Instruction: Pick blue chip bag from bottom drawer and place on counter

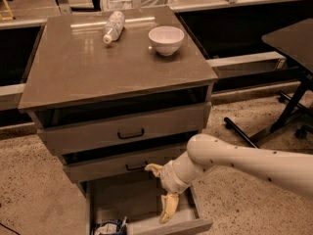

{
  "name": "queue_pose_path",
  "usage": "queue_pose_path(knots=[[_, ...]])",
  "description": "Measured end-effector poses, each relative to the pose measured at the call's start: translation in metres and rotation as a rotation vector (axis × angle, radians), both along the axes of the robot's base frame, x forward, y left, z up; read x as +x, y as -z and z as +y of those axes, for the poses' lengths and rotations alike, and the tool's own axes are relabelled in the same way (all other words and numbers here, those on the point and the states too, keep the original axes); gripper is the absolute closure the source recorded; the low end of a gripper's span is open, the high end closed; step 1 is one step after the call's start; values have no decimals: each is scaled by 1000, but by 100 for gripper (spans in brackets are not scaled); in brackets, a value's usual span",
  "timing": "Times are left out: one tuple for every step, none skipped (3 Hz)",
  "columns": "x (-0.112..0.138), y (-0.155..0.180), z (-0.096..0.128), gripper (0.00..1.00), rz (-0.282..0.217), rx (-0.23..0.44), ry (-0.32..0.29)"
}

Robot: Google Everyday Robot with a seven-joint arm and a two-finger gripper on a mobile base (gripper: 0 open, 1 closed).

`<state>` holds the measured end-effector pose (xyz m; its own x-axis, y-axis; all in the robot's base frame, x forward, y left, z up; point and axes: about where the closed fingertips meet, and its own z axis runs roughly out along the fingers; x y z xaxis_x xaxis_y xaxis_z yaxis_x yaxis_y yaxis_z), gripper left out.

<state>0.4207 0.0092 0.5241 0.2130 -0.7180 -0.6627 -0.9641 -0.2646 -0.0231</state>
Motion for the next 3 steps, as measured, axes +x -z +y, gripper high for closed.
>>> queue_pose_path(knots=[[17,5,6,0,-46,19,51],[23,18,20,0,-27,74,-35],[44,71,50,0,-68,153,-63]])
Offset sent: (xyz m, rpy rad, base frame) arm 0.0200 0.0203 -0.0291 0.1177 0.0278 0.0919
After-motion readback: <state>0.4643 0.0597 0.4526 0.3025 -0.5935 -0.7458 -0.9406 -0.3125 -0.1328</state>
